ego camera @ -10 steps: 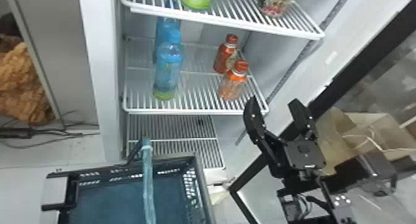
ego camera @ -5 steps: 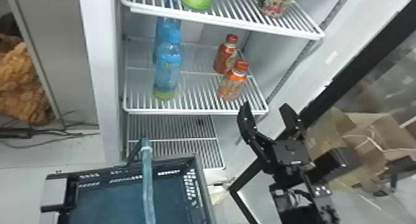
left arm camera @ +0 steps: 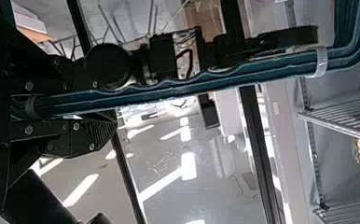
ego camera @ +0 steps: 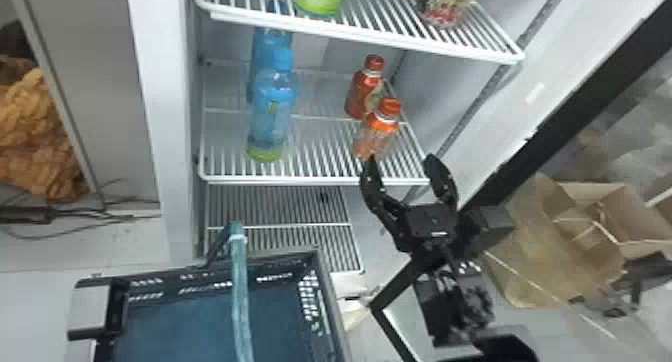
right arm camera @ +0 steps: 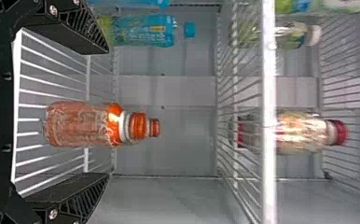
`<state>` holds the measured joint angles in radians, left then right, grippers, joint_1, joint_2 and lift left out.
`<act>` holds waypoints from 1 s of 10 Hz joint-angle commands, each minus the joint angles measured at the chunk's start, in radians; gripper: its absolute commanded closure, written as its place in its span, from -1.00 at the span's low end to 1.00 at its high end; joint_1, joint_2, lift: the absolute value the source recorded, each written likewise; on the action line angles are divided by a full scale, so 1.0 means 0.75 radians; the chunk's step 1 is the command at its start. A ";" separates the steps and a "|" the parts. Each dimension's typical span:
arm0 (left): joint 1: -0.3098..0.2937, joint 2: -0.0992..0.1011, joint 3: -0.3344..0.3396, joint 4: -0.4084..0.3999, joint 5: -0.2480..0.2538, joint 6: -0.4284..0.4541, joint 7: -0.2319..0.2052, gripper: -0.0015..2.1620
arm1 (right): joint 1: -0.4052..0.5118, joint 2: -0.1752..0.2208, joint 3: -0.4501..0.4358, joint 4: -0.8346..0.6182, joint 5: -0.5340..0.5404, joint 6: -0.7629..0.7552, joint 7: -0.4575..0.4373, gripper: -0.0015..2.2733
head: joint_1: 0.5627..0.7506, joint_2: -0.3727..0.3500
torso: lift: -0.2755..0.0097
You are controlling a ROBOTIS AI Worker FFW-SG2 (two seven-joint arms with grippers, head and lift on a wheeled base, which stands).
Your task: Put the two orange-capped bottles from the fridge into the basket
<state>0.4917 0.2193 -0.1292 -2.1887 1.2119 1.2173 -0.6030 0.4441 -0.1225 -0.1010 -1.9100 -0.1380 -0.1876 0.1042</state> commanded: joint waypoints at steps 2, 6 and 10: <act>-0.001 0.000 -0.001 0.001 0.006 -0.003 0.000 0.10 | -0.154 -0.017 0.020 0.173 0.035 -0.008 0.000 -0.90 | 0.41 -0.94 | -0.72; -0.001 0.000 -0.001 0.001 0.009 -0.007 0.000 0.10 | -0.301 -0.025 0.023 0.330 0.086 -0.025 -0.002 -0.90 | 0.41 -0.94 | -0.72; -0.001 0.002 -0.001 0.001 0.011 -0.007 0.000 0.10 | -0.445 -0.033 0.020 0.490 0.110 -0.071 -0.014 -0.90 | 0.41 -0.94 | -0.72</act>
<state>0.4907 0.2200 -0.1296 -2.1880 1.2203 1.2124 -0.6028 0.1268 -0.1459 -0.0871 -1.5564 -0.0615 -0.2364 0.0933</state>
